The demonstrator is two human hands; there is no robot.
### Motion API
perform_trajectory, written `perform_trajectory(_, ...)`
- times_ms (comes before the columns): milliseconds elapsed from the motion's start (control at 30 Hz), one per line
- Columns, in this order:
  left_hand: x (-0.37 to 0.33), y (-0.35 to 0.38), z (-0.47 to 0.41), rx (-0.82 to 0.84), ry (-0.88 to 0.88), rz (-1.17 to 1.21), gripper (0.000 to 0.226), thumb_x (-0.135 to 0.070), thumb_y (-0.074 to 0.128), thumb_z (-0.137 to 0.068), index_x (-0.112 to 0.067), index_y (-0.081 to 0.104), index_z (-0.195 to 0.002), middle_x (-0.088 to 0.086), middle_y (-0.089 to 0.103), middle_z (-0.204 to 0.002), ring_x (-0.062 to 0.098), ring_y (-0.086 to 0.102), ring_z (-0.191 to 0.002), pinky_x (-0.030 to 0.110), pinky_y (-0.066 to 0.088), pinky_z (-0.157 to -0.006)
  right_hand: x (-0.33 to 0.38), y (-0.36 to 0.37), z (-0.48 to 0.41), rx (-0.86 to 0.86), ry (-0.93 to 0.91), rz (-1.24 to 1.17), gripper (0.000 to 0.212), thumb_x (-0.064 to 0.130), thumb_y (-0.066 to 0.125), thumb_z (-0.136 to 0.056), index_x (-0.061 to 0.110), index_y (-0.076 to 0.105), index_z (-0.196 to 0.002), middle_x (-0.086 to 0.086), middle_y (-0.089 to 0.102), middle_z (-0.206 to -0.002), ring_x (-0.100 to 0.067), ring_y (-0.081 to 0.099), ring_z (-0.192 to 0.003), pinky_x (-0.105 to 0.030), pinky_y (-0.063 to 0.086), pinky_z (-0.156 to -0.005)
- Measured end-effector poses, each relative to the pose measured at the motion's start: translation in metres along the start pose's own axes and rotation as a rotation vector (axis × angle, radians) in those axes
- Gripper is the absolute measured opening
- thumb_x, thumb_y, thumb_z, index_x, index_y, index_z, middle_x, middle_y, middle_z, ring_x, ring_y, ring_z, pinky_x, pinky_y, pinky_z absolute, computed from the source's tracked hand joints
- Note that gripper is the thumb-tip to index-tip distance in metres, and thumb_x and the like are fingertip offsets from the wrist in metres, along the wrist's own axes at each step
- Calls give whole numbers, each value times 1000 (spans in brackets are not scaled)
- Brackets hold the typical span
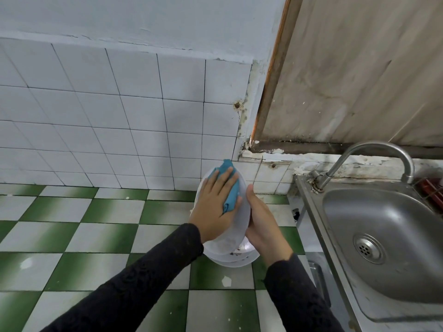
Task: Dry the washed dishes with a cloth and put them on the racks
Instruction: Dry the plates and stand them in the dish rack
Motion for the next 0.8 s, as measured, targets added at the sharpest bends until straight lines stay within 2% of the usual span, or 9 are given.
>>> perform_trajectory(100,-2,4,7,47,67,-73,59,-46,27,-100,-22,25,-154,-2,19,-163,21,3,-152,53,13,-121,4,0,0,14,-24,-11,57,48,46,-100,10,51,-143,-17,63,-135,-30,62,-125,-50,44,-112)
perform_trajectory(200,-7,7,18,87,125,-97,58,-48,25,-102,-27,17,-155,-9,10,-164,17,-6,-152,50,3,-123,4,0,-1,4,-28,-47,60,52,48,-97,10,56,-138,-18,65,-132,-32,64,-121,-49,46,-110)
perform_trajectory(267,-5,6,23,79,156,-41,58,-48,27,-103,-28,17,-155,-11,7,-165,16,-6,-152,47,1,-123,2,0,-1,-10,8,-106,59,50,45,-101,7,52,-141,-21,61,-137,-33,61,-123,-46,47,-108)
perform_trajectory(433,7,6,23,21,53,121,56,-52,25,-103,-37,11,-155,-18,5,-164,12,-3,-152,48,5,-123,-7,-4,1,52,82,-349,64,48,46,-97,5,47,-145,-23,62,-135,-39,58,-127,-55,40,-113)
perform_trajectory(567,10,6,23,15,40,120,55,-55,23,-102,-48,4,-153,-19,4,-163,12,-2,-152,45,4,-122,-10,-7,2,59,69,-387,63,48,45,-97,5,49,-143,-22,64,-133,-39,60,-125,-56,43,-110)
perform_trajectory(667,18,9,29,40,11,125,55,-56,24,-102,-52,1,-152,-22,2,-163,10,-2,-152,43,3,-122,-13,-11,2,55,74,-409,67,51,48,-93,6,48,-143,-22,63,-133,-39,63,-120,-55,51,-100)
perform_trajectory(733,25,11,33,52,-25,155,57,-53,28,-101,-53,1,-151,-23,3,-163,7,-2,-151,42,3,-123,-14,-15,2,40,74,-408,59,50,44,-99,7,53,-138,-22,67,-127,-38,68,-112,-54,55,-95)
perform_trajectory(800,36,12,38,58,-82,183,58,-53,29,-100,-49,4,-152,-22,3,-163,4,-3,-151,42,4,-124,-12,-19,2,4,54,-411,54,49,40,-102,8,56,-133,-20,71,-121,-37,69,-109,-55,50,-101)
Point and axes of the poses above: each hand's wrist, its own z-axis away from the middle knuckle, its own y-axis out of the palm, x = y × z, the point moved 5 cm from there along -z, towards the middle knuckle
